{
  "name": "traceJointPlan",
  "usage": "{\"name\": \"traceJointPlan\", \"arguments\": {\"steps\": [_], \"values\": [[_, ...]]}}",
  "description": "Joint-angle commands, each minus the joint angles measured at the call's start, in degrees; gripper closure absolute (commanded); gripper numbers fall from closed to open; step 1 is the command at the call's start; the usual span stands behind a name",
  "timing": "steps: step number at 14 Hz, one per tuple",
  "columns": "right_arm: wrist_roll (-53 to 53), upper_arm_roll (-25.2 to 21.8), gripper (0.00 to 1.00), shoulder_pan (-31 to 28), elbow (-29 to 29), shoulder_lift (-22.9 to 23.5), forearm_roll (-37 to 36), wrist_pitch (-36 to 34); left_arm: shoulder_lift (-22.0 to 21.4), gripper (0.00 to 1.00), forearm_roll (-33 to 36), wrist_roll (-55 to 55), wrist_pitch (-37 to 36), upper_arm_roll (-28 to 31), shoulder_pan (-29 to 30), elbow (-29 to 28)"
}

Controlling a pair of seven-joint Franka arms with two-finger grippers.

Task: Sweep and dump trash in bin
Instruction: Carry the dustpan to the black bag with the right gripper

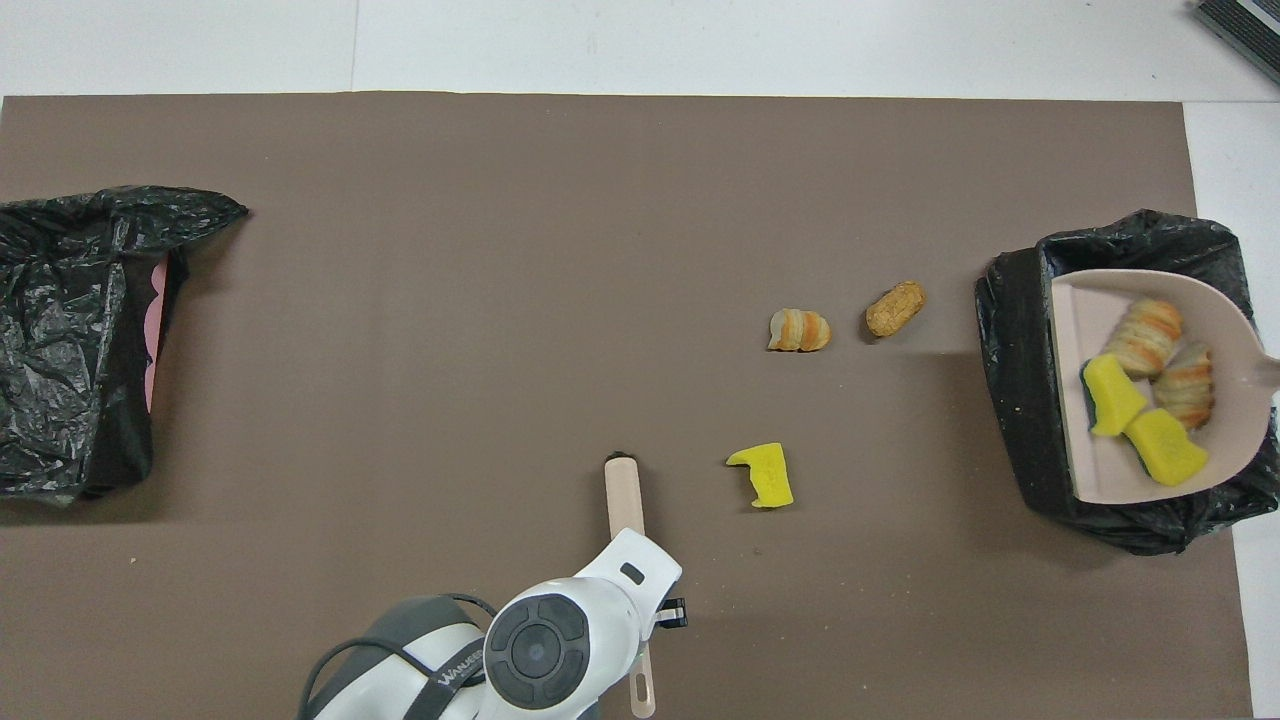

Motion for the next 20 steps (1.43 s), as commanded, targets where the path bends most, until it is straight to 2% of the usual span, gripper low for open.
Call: {"name": "traceJointPlan", "arguments": {"steps": [1,2,3,5,7,10,12,14,16,18,20], "values": [[-2.69,0.78,1.0,-1.14,-0.8,-0.92,-6.92,4.22,-1.79,0.91,0.35,-1.23,3.39,0.82,-1.7,-3.76],[-2.7,0.78,1.0,-1.14,-1.24,-0.92,-9.73,6.33,-1.61,0.43,0.35,-1.32,3.39,0.82,-1.27,-3.68],[-2.26,0.86,1.0,-1.14,-1.42,-0.84,-12.72,8.27,-1.35,0.0,0.35,-1.41,3.48,0.82,-0.74,-3.33],[-0.16,0.86,1.0,-0.71,-1.77,-0.57,-16.77,12.31,-1.09,0.0,0.35,-1.41,2.96,0.83,1.36,-2.28],[3.09,0.95,1.0,0.17,-2.12,-0.48,-21.86,13.47,-1.08,0.0,0.44,-1.15,1.91,0.82,4.27,-0.78],[7.93,0.86,1.0,2.19,-3.88,-1.8,-25.04,13.73,0.31,0.0,0.52,0.17,0.05,1.09,10.41,2.47],[13.62,0.86,1.0,3.69,-6.33,-3.99,-29.42,13.65,2.6,0.0,3.32,6.12,-0.12,1.09,14.97,5.1],[22.39,0.95,1.0,6.49,-11.07,-7.85,-37.23,13.39,4.62,0.0,4.56,12.97,-0.91,1.18,19.2,7.82],[28.48,0.95,1.0,8.78,-14.68,-10.76,-42.17,13.21,7.69,0.0,4.65,20.35,-4.75,1.18,24.9,12.99],[31.22,0.95,1.0,11.06,-15.31,-11.38,-45.95,11.9,10.33,0.0,5.0,29.31,-7.5,1.18,29.74,17.31],[34.9,1.04,1.0,13.87,-15.31,-11.73,-49.47,7.87,11.56,0.0,9.2,36.35,-7.42,1.18,34.31,19.69]]}}
